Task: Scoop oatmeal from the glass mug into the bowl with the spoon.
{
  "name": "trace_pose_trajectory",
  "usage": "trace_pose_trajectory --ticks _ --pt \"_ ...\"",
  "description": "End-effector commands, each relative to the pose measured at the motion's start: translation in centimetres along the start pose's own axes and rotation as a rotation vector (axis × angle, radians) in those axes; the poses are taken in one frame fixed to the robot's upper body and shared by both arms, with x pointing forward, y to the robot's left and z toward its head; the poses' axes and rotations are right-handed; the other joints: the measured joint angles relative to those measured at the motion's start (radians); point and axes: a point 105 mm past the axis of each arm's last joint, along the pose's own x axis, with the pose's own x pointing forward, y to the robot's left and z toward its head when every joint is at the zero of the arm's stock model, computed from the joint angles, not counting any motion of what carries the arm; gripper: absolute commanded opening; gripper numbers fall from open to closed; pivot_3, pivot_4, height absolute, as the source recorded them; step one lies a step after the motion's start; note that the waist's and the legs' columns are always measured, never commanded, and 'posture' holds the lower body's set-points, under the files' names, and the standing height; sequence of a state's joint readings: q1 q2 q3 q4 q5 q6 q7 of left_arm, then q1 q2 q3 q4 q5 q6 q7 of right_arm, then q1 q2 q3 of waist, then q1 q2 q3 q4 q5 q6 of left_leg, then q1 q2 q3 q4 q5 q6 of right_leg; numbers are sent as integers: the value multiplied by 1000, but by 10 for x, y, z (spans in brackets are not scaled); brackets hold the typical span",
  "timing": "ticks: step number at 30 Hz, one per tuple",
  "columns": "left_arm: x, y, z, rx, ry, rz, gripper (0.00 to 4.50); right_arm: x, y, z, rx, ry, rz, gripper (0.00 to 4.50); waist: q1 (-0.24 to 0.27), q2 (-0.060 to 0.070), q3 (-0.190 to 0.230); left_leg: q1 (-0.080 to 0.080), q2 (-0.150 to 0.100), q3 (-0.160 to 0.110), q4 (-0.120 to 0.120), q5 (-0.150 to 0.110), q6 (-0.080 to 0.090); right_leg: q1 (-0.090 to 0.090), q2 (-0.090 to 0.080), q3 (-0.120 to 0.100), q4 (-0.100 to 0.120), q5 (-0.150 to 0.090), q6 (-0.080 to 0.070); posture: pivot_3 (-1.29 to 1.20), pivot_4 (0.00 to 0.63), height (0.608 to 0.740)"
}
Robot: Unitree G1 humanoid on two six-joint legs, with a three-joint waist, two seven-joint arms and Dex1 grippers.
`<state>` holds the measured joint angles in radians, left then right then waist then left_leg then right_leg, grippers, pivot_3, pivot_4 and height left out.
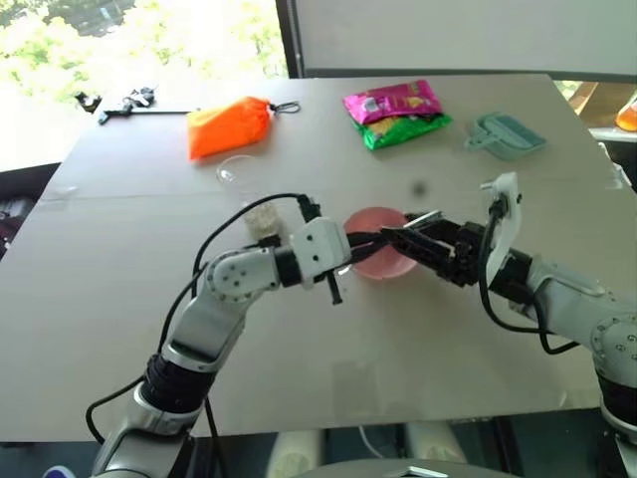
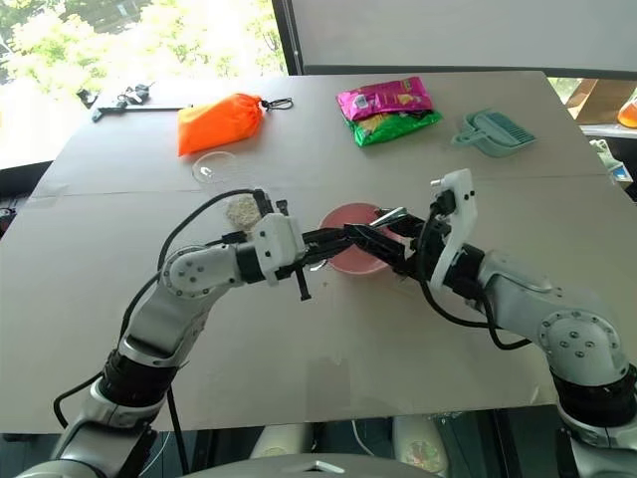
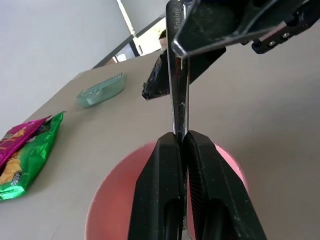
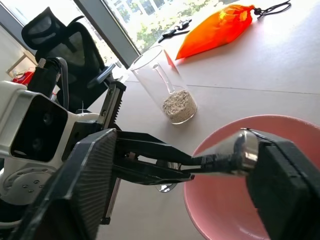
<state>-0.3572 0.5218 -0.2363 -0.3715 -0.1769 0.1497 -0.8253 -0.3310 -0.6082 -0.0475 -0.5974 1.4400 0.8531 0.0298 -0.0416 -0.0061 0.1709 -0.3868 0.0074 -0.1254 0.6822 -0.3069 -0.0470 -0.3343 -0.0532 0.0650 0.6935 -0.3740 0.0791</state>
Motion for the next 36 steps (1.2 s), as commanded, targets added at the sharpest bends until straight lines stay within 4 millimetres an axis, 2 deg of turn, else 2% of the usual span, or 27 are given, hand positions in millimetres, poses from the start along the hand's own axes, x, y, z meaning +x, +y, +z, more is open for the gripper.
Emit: trace_pose_trajectory --ticks 1,8,22,23,24,25,26,27,28,36 --pt "-3 -1 8 59 -27 -8 0 -3 8 8 -23 3 37 2677 0 0 0 0 0 0 0 0 0 0 0 0 0 0 0 0 150 740" --pt "-4 2 7 72 -20 9 0 -7 9 1 -22 73 56 2677 1 0 0 0 0 0 0 0 0 0 0 0 0 0 0 0 150 740" --pt "-6 -1 1 81 -17 4 0 -4 7 0 -6 67 51 2677 1 0 0 0 0 0 0 0 0 0 0 0 0 0 0 0 150 740" --pt "-6 -1 1 81 -18 5 0 -4 8 0 -5 68 53 2094 1 0 0 0 0 0 0 0 0 0 0 0 0 0 0 0 150 740" --pt "-6 0 1 80 -19 6 0 -4 8 -1 -5 70 54 1801 1 0 0 0 0 0 0 0 0 0 0 0 0 0 0 0 150 740" --pt "-6 1 1 78 -20 11 0 -4 8 -2 -4 76 57 1040 1 0 0 0 0 0 0 0 0 0 0 0 0 0 0 0 150 740" --pt "-6 1 1 79 -20 11 0 -4 9 -4 -3 83 61 840 1 0 0 0 0 0 0 0 0 0 0 0 0 0 0 0 150 740" --pt "-6 1 1 80 -20 11 0 -4 9 -5 -3 88 64 364 1 0 0 0 0 0 0 0 0 0 0 0 0 0 0 0 150 740" --pt "-6 1 2 81 -21 12 0 -4 10 -6 -3 93 66 125 1 0 0 0 0 0 0 0 0 0 0 0 0 0 0 0 150 740" --pt "-8 5 3 49 -31 34 0 -5 9 -7 7 95 69 125 1 0 0 0 0 0 0 0 0 0 0 0 0 0 0 0 150 740"
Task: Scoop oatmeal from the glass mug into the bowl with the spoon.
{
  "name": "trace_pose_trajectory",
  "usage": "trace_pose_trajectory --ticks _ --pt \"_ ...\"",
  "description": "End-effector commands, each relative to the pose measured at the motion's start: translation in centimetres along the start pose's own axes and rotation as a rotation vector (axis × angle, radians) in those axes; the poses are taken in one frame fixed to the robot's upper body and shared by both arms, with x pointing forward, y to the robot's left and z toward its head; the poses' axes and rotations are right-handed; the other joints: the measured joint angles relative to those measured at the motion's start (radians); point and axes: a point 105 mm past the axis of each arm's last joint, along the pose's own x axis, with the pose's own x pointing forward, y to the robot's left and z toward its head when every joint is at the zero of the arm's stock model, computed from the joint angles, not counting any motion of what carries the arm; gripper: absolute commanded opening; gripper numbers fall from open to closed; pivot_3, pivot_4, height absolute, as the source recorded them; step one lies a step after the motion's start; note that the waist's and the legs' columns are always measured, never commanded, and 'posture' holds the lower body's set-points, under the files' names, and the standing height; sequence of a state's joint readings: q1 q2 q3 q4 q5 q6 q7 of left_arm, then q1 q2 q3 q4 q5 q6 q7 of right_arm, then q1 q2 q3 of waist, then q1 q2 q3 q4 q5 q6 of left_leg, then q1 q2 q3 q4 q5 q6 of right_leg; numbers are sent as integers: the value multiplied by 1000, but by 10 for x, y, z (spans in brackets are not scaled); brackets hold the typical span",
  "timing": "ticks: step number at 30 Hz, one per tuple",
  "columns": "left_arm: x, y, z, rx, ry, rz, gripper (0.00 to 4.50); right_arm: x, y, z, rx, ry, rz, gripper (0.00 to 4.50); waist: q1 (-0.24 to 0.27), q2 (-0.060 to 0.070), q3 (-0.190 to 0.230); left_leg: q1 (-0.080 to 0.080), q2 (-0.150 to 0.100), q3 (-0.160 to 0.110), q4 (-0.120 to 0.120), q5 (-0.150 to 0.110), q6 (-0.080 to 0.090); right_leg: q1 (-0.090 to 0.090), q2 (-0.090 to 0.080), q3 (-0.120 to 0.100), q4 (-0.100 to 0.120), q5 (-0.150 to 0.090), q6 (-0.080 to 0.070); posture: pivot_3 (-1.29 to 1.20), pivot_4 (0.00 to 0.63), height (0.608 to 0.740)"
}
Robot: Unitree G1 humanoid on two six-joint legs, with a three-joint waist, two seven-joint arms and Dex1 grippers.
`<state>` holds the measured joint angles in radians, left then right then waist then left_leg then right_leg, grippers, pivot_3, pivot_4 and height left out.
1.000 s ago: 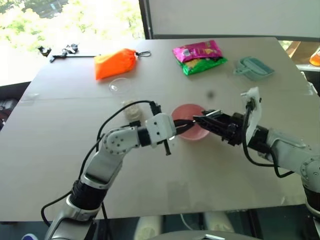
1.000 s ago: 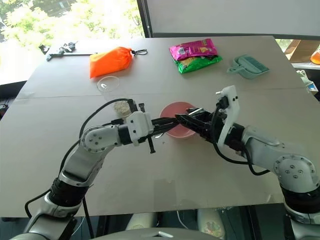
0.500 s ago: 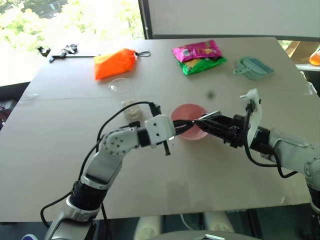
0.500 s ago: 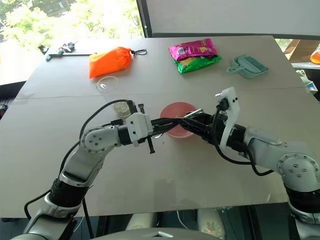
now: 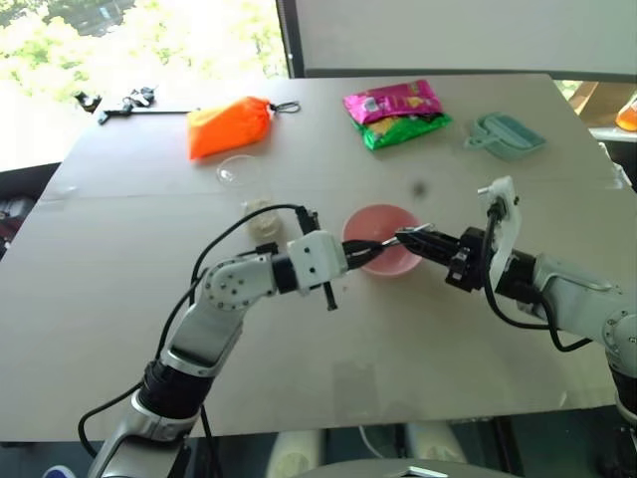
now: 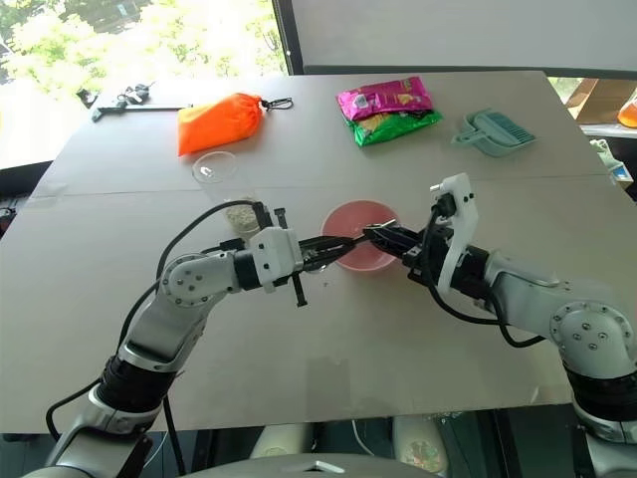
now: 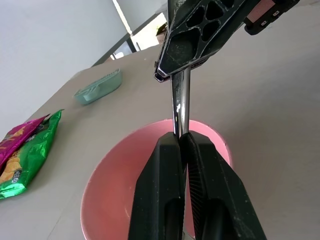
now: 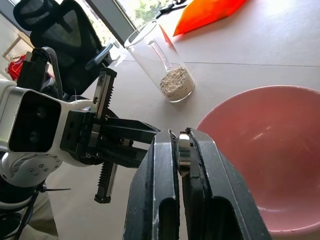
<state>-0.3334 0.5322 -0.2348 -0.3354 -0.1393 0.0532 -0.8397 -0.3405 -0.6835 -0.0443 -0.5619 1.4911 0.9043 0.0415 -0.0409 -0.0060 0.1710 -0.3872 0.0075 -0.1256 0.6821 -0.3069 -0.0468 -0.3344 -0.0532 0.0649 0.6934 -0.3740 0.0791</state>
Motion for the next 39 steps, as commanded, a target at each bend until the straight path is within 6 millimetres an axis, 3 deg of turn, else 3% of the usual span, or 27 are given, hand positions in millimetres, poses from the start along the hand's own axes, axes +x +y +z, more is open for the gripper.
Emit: trace_pose_trajectory --ticks 1,6,9,11,17,22,27,31,39 --pt "-5 8 12 -29 -52 39 367 0 15 1 -5 -4 77 41 0 0 0 0 0 0 0 0 0 0 0 0 0 0 0 0 150 740" --pt "-11 13 19 -112 -80 64 2052 -2 13 11 30 -46 84 0 -1 0 0 0 0 0 0 0 0 0 0 0 0 0 0 0 150 740" --pt "-25 19 32 -200 -100 70 3363 -5 12 18 71 -67 99 0 -1 0 0 -1 0 0 0 0 0 0 0 0 0 0 0 0 150 740" --pt "-39 27 41 -289 -95 82 3363 -9 11 23 107 -82 109 0 -2 0 1 -2 0 -1 0 0 0 -1 0 0 0 0 0 0 150 740" --pt "-105 81 63 -620 -141 298 3363 -24 5 39 194 -133 123 0 -4 -1 1 -7 0 -2 2 0 0 -6 1 -2 2 0 0 0 150 740" --pt "-179 117 29 -679 -36 653 3363 -40 -2 47 217 -161 105 0 -14 1 2 -7 0 -2 2 0 0 -6 1 -2 1 0 0 0 150 740" --pt "-237 119 -22 -637 180 861 3363 -61 -3 56 200 -193 94 0 -15 2 3 -7 0 -1 1 0 0 -7 1 -2 1 0 0 0 150 740" --pt "-252 116 -53 -606 292 945 3363 -66 0 57 185 -208 87 0 -12 1 3 -7 1 -1 1 0 0 -7 1 -2 1 0 0 0 150 740" --pt "-202 125 -96 -624 334 834 3363 -64 1 56 182 -224 64 0 1 1 3 -9 1 -3 2 0 0 -7 0 -3 2 0 0 0 150 740"
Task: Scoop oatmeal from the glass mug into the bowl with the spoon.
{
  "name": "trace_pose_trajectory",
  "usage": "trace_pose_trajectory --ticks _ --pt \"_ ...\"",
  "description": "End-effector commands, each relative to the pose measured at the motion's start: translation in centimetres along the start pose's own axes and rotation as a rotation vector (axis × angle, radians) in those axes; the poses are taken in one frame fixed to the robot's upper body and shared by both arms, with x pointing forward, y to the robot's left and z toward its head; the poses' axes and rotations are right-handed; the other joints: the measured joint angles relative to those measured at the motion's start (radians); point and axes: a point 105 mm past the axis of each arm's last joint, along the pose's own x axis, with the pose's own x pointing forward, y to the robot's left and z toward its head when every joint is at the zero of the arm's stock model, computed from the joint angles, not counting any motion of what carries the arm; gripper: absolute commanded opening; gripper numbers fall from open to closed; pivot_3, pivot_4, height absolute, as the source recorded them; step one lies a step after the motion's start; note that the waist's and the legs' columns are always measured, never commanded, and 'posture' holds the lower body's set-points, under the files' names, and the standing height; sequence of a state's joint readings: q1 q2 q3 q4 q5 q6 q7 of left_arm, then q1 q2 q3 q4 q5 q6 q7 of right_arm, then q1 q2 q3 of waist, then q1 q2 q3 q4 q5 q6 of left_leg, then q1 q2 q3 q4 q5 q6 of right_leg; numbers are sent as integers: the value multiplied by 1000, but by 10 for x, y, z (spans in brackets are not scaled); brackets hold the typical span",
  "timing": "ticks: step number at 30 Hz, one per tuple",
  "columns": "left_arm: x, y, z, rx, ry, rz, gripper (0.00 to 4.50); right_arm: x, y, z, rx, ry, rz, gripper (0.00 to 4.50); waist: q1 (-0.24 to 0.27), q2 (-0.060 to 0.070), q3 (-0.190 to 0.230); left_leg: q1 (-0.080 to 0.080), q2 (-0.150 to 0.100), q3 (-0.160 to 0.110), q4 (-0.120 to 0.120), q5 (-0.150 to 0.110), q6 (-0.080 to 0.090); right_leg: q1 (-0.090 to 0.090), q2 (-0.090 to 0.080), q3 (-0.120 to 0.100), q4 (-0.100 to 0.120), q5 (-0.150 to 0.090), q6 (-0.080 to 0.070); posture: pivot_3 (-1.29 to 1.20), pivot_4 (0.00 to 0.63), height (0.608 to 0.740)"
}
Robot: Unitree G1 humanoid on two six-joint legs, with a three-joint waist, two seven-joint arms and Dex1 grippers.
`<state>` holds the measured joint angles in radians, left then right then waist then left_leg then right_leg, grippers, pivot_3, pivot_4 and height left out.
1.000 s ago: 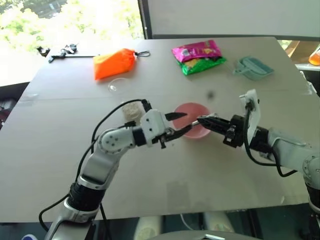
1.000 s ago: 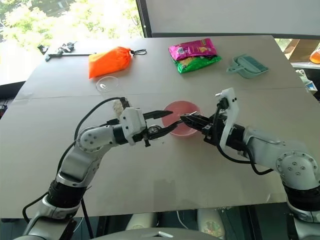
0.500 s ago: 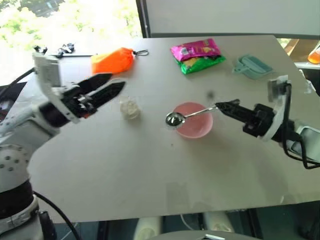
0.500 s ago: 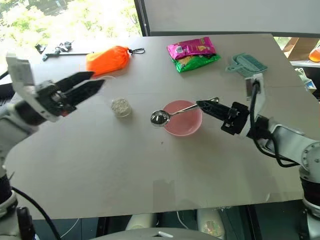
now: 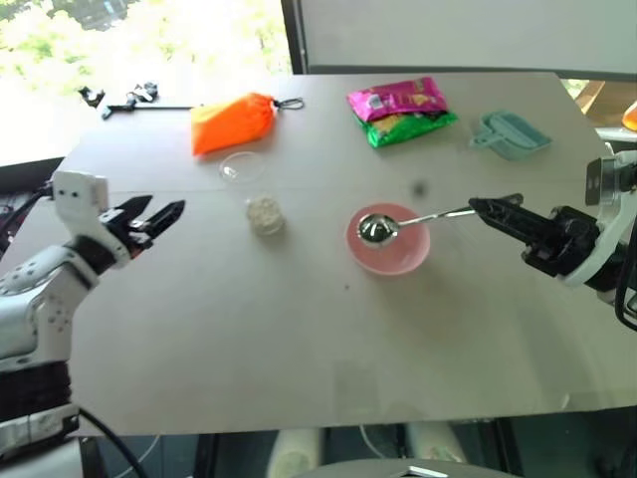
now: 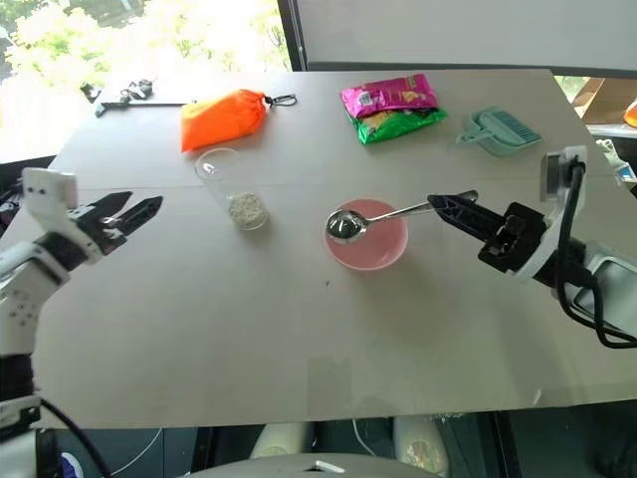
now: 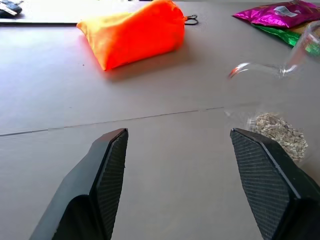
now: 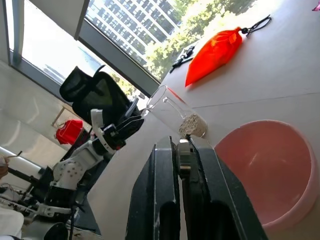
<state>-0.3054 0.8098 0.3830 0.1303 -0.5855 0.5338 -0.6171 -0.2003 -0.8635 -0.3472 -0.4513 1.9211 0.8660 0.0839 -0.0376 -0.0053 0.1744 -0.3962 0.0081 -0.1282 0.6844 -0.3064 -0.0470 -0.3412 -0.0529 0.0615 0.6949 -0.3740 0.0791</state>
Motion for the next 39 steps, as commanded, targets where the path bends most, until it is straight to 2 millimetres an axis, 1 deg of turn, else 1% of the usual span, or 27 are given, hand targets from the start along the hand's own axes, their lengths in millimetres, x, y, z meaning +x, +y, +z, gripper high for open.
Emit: trace_pose_trajectory --ticks 1,5,11,14,21,27,30,31,33,34,35,39 --pt "17 -1 1 70 10 -23 3363 0 13 7 -33 -35 34 0 -5 0 0 0 0 0 0 0 0 0 0 0 0 0 0 0 150 740" --pt "35 0 -1 88 21 -29 3363 1 15 8 -40 -42 29 0 -16 0 0 0 0 1 0 0 0 0 0 0 0 0 0 0 150 740" --pt "56 -7 -1 85 21 -87 3363 1 17 7 -41 -54 21 0 -22 0 0 -1 0 0 0 0 0 0 0 0 0 0 0 0 150 740" --pt "67 -11 2 68 14 -110 3363 1 18 6 -44 -54 17 0 -22 0 0 -1 -1 0 0 0 0 0 0 -1 0 0 0 0 150 740" --pt "80 -7 5 75 2 -88 3363 1 20 1 -48 -55 7 0 -30 0 0 -1 -1 -1 1 0 0 0 0 -1 1 0 0 0 150 740" --pt "87 -7 8 74 -11 -88 3363 1 20 -1 -52 -52 3 0 -30 0 0 -1 -1 -1 2 0 0 0 0 -2 1 0 0 0 150 740" --pt "88 -8 8 74 -16 -92 2510 2 20 -1 -53 -52 4 0 -31 0 0 -2 -1 -2 2 1 1 0 0 -2 1 0 0 0 150 740" --pt "88 -8 8 74 -18 -95 1995 2 20 -1 -54 -51 5 0 -31 0 0 -2 -1 -2 2 1 1 0 0 -2 1 0 0 0 150 740" --pt "87 -8 8 74 -24 -94 1268 2 20 -3 -54 -47 4 0 -32 0 0 -2 -1 -2 2 1 1 0 0 -2 1 0 0 0 150 740" --pt "86 -8 9 72 -27 -93 690 2 20 -3 -54 -45 5 0 -32 0 0 -2 -1 -2 2 1 1 0 0 -3 1 0 0 0 150 740" --pt "85 -7 9 71 -29 -89 283 2 19 -4 -55 -43 5 0 -32 0 0 -2 -1 -2 2 1 1 0 0 -2 1 0 0 0 150 740" --pt "80 -7 11 64 -43 -74 283 2 18 -5 -57 -36 6 0 -35 0 0 -1 -1 -3 2 1 1 0 0 -3 2 0 0 0 150 740"
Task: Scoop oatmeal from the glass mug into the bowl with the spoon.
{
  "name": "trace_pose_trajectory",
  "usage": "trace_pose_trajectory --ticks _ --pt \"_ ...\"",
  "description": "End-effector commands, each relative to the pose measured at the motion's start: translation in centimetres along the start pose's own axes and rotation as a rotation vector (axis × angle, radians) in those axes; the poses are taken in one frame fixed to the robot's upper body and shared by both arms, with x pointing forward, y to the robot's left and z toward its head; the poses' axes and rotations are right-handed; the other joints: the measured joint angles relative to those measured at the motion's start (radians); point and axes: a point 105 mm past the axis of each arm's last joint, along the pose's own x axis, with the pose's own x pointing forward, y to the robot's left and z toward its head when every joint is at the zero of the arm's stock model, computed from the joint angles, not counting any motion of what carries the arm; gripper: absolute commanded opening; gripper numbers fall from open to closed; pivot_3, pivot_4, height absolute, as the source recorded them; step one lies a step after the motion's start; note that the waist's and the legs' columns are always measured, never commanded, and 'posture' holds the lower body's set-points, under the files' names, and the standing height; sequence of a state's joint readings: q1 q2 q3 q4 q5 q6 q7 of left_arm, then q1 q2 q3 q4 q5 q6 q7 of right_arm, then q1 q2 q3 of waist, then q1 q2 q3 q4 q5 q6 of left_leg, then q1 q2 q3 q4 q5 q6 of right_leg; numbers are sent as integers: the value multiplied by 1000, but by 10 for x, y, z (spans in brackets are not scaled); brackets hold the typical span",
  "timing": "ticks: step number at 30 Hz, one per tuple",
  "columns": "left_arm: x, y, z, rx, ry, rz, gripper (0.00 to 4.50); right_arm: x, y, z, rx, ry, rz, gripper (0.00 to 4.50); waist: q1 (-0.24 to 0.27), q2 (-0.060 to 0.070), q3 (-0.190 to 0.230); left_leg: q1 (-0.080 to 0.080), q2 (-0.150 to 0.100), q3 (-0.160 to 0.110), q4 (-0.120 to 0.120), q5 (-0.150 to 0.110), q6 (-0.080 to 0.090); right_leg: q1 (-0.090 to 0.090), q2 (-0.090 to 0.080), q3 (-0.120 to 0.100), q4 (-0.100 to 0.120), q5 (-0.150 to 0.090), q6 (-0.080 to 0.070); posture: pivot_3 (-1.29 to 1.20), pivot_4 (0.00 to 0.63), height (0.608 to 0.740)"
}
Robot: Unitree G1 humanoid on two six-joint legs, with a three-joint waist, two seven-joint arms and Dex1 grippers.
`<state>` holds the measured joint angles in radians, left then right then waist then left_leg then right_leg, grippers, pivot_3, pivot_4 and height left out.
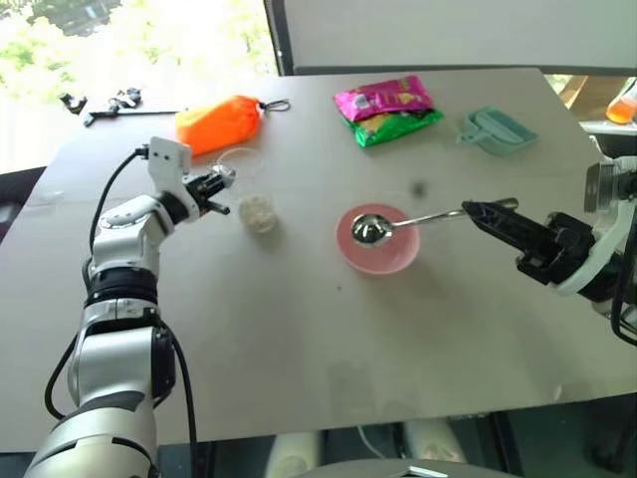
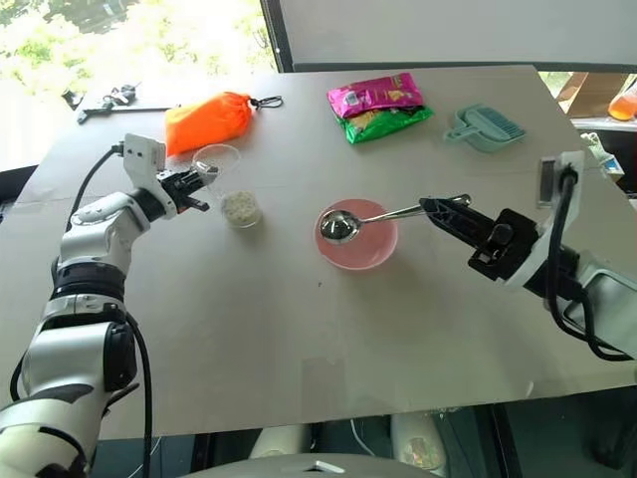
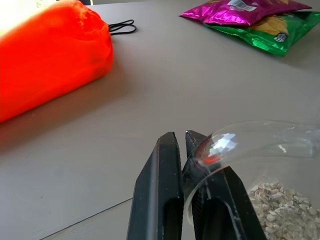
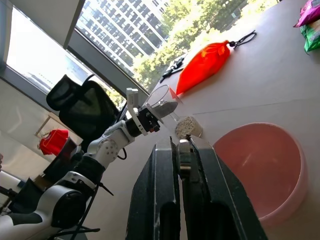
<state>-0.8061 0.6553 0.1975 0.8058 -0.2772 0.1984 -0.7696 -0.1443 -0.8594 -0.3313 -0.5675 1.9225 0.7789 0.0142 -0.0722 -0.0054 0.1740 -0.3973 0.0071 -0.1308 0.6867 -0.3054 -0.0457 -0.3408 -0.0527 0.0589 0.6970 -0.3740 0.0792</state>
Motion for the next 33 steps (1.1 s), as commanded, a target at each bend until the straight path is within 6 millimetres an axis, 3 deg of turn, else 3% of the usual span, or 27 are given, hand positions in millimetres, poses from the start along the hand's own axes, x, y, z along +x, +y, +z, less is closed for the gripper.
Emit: trace_pose_trajectory --ticks 1,8,17,23,33 --pt "-10 5 8 16 -30 32 283 0 8 4 -29 -15 32 0 1 0 0 0 0 0 0 0 0 0 0 0 0 0 0 0 150 740" --pt "-26 0 11 -1 -73 77 129 0 6 3 -39 -8 38 0 0 0 0 0 0 -1 0 0 0 0 0 -1 0 0 0 0 150 740" --pt "-40 -38 54 91 -232 82 129 17 11 21 -110 -61 58 0 12 0 0 -2 0 -3 1 0 0 0 -1 -3 -1 0 0 0 150 740" --pt "-20 -72 85 295 -307 46 129 46 22 37 -191 -101 114 0 10 0 0 -2 -1 -2 1 1 0 0 -1 -3 0 0 0 0 150 740" --pt "13 -107 86 440 -311 -48 129 91 28 45 -349 -117 105 0 3 0 0 -3 -1 -2 0 1 0 0 -1 -4 -1 0 0 0 150 740"
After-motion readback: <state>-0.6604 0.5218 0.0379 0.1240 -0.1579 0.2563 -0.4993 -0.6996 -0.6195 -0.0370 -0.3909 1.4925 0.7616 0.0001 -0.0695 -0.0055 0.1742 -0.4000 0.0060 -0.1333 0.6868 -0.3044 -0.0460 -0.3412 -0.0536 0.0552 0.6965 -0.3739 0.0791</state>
